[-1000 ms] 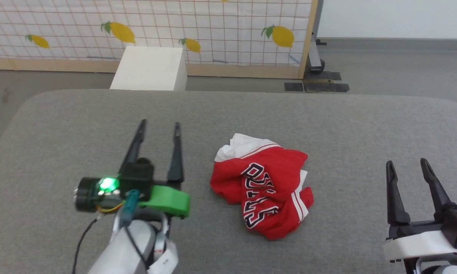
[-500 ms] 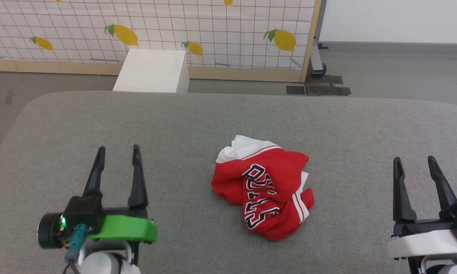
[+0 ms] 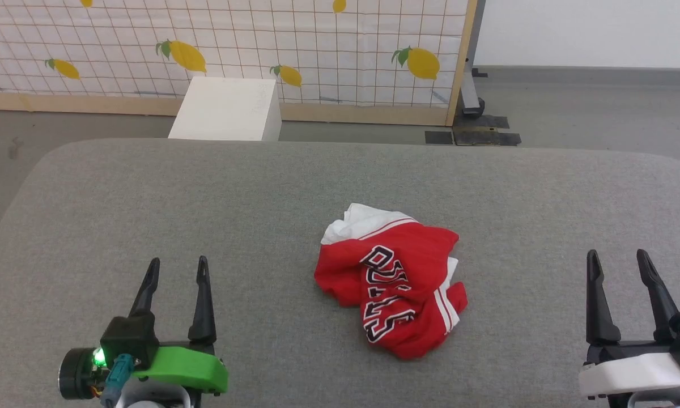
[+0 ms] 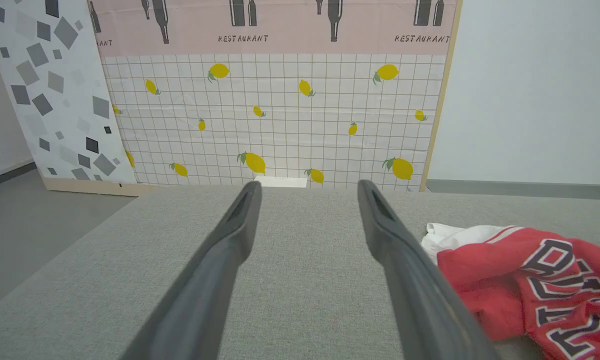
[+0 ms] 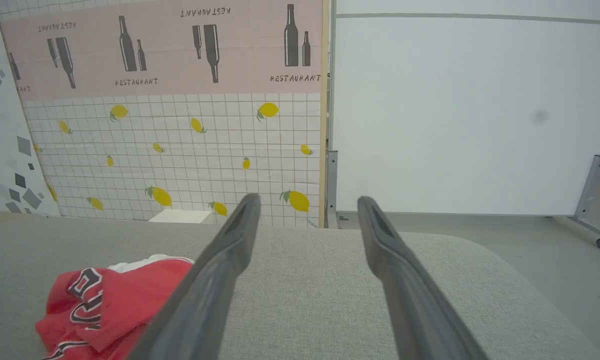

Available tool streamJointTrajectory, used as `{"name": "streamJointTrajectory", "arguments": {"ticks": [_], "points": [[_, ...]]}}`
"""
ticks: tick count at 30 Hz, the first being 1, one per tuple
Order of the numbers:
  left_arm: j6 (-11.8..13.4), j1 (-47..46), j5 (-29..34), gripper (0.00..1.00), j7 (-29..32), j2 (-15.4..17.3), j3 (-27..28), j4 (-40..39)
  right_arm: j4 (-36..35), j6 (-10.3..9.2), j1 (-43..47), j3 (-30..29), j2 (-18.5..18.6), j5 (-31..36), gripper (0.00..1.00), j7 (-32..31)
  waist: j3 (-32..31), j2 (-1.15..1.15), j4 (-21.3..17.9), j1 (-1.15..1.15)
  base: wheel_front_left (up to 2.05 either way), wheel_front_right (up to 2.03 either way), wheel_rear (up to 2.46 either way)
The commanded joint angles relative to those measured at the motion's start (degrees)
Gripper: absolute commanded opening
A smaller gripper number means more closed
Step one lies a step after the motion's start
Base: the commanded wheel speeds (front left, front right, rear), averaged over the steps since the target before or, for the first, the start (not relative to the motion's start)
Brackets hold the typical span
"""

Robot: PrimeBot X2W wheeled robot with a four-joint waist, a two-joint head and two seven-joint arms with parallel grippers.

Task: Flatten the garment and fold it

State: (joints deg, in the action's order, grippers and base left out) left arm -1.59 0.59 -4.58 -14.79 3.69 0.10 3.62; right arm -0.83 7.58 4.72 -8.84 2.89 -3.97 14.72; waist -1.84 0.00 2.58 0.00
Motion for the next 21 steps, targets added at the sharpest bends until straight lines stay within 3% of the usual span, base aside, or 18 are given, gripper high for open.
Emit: {"name": "streamJointTrajectory", "arguments": {"ticks": [1, 13, 21], "points": [[-0.5, 0.77, 0.62, 1.0, -0.2, -0.36, 0.19, 0.27, 0.24, -0.09, 0.52, -0.02, -0.02, -0.29, 1.0, 0.28, 0.02, 0.0, -0.02, 0.0, 0.0, 0.0, 0.0], [-1.16, -0.53, 1.91, 1.0, -0.2, -0.73, 0.53, 1.4, 0.44, -0.09, -0.53, 0.39, -0.02, -0.27, 1.0, 0.28, 0.95, 0.0, -0.73, 0.0, 0.0, 0.0, 0.0], [-2.5, -10.87, 4.83, 1.0, -0.2, 0.31, -1.87, 5.17, -0.19, -0.09, -2.35, 0.92, -0.02, 0.12, 1.0, 0.28, 3.84, 0.0, -2.23, 0.0, 0.0, 0.0, 0.0]]}}
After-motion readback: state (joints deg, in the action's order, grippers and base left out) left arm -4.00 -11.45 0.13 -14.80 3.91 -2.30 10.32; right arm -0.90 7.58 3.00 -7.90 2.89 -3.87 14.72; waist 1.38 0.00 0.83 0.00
